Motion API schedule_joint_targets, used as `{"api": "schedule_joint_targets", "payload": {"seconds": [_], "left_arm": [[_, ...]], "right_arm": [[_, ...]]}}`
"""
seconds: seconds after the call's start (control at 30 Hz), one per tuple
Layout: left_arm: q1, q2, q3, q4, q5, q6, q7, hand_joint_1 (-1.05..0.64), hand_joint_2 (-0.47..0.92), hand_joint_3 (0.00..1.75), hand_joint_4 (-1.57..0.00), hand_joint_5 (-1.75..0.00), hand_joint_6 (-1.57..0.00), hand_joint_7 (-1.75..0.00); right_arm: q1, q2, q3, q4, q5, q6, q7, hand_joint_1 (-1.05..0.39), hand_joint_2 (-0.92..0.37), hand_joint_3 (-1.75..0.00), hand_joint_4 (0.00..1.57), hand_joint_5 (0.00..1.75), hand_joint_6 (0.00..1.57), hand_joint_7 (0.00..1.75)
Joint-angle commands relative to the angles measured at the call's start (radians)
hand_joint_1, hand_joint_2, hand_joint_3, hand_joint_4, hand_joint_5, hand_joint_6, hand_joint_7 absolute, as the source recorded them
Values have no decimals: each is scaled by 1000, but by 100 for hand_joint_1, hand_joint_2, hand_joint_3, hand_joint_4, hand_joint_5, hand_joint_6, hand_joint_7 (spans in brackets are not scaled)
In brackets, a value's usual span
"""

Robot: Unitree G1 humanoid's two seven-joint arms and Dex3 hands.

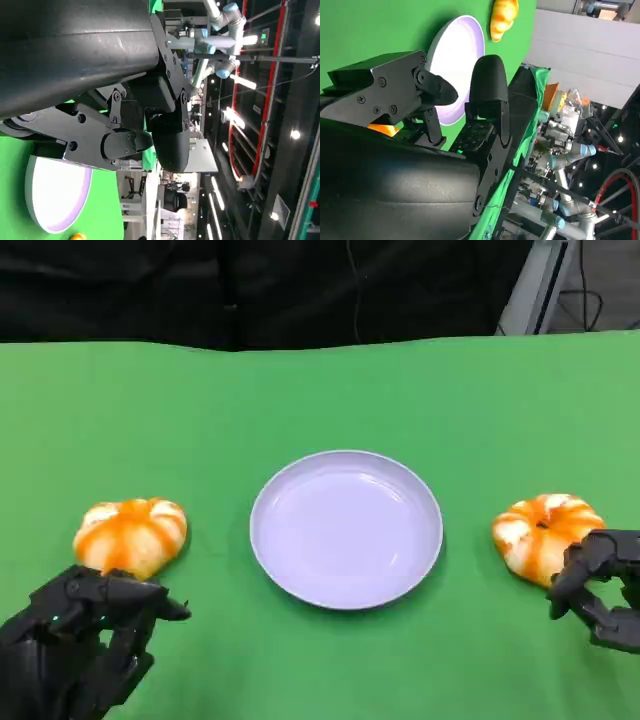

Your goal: Grasp the bread from the table and place it into the plate.

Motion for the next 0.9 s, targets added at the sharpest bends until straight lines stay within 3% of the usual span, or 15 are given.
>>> {"api": "schedule_joint_targets", "payload": {"seconds": [0.03,0.27,0.37,0.7,0.8,0.9], "left_arm": [[4,11,6,-10,-2,-12,4,-9,92,46,-81,-135,-102,-77],[-1,6,13,3,9,-26,12,-8,92,46,-79,-134,-101,-77],[-7,7,19,13,14,-33,14,-8,92,44,-78,-125,-98,-73],[-58,14,51,88,-16,-70,-2,-15,92,35,-75,-89,-100,-34],[-79,23,63,120,-23,-78,-8,-21,92,27,-93,-35,-105,-6],[-89,29,66,133,-29,-84,-15,-22,92,23,-97,-14,-100,-1]], "right_arm": [[-4,-13,-2,6,-5,-10,-6,12,-71,-79,88,141,96,94],[-3,-13,-2,4,-1,-1,-3,13,-70,-81,87,142,95,95],[-5,-14,-2,9,-1,0,-3,13,-70,-81,87,142,95,95],[-8,-12,-1,15,-8,-5,-10,14,-70,-82,87,143,94,98],[-8,-12,0,16,-10,-2,-15,14,-70,-83,87,144,94,98],[-8,-13,0,18,-8,-2,-13,14,-69,-84,87,144,94,98]]}}
